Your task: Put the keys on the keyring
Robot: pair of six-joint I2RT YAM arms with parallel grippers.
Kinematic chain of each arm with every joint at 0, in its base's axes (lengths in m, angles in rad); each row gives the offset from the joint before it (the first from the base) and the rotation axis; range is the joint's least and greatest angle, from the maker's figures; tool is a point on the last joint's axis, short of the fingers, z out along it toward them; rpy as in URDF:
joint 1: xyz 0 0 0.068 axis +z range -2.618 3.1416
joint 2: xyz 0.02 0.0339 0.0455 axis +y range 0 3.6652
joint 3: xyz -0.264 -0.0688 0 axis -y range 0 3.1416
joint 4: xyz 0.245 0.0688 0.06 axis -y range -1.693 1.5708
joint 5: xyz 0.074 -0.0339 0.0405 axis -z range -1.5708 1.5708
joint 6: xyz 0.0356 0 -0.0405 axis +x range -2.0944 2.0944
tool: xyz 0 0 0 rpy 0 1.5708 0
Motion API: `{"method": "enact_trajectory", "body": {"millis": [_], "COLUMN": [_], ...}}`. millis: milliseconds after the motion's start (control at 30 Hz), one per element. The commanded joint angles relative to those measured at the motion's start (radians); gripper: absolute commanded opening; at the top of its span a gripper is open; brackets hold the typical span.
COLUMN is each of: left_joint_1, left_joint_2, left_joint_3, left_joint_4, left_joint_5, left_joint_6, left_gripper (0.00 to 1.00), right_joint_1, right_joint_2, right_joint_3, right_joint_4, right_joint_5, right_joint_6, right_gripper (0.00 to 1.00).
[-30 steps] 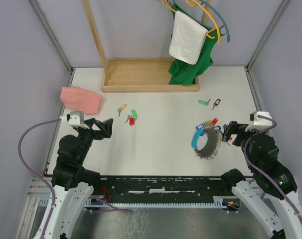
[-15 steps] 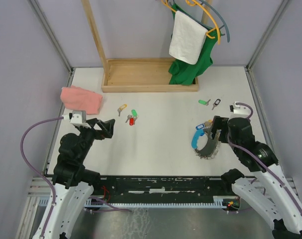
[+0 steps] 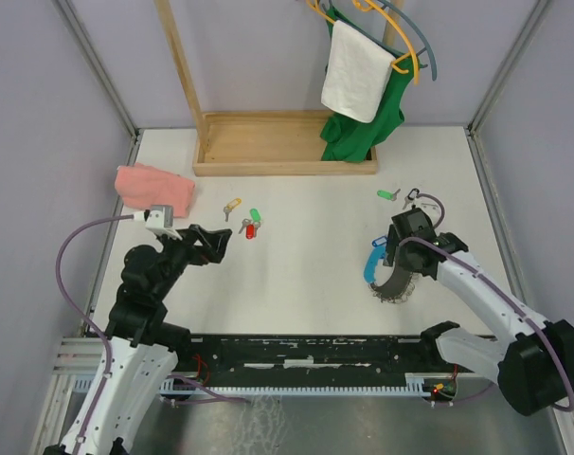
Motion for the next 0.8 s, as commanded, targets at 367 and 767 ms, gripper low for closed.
{"method": "enact_trajectory", "body": {"millis": [367,767], "left_joint_1": [-0.086,-0.308], "left_joint_2": [0.19,0.439], "left_joint_3": [-0.217,-0.253], "left_joint_4": [0.39,0.581], "left_joint_5": [0.168,0.075], "left_joint_6": [-0.282,-0.291], "left_gripper": [0.92,0.9], "right_joint_1": [-0.147,-0.134], "right_joint_2": [0.264,0.288], "right_joint_3": [-0.098,-0.124], "right_joint_4": [0.306,0.329], "right_joint_5": [-0.178,-0.234], "right_joint_6": [0.077,0.064], "right_gripper": [0.92,0.68]}}
